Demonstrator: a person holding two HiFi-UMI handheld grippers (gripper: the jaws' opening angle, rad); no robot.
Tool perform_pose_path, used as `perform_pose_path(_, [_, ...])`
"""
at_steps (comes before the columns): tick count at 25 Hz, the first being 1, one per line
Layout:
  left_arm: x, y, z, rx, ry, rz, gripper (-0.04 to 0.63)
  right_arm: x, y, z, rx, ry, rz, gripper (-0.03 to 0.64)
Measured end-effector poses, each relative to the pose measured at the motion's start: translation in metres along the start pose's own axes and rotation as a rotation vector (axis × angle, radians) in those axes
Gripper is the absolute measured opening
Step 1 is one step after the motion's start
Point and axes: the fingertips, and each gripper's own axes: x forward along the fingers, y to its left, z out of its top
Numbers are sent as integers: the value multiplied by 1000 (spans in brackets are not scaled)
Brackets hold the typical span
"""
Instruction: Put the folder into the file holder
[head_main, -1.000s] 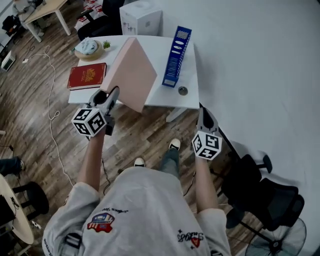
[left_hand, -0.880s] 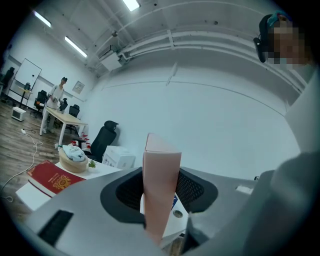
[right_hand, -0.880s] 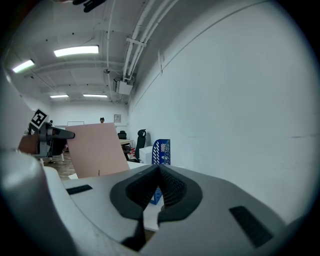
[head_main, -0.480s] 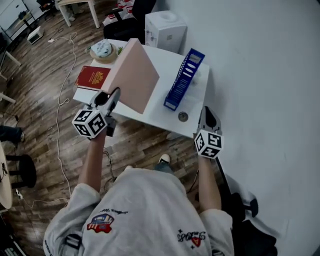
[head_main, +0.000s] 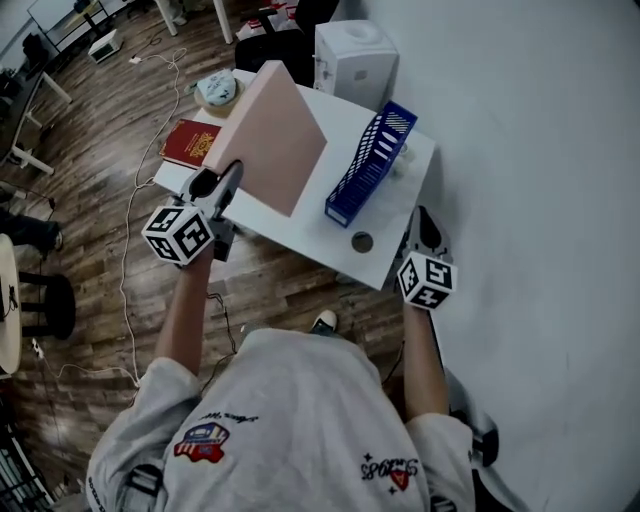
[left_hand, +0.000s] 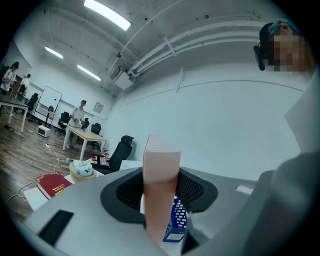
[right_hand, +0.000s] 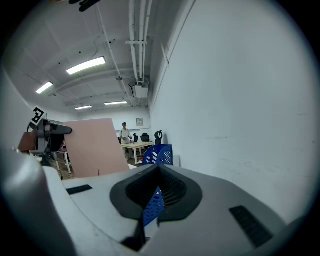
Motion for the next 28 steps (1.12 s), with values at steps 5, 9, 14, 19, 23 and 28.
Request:
perform_pose_path(5, [9,-16,8,21,-28,12,169,9,-18,-2,-19,16,41,2])
perform_pose_path(9, [10,-22,29,41,-56,9,169,5,-28,0,-8,11,38,2])
perform_pose_path(14, [14,-37,50,59,-101,-6,169,-6,-43,-13,8,31,22,2])
perform_pose_path(19, [14,-62,75,89,-122,-51,169,-16,-54,-16,11,35,3,2])
perform_pose_path(23, [18,-83,94,111,-154,-89,169,-16,-59,-21,22,30,-2,2])
perform_pose_path(28, [22,-108,111,125,-183,-139,167,-20,-63,-16,32,23,-7,2])
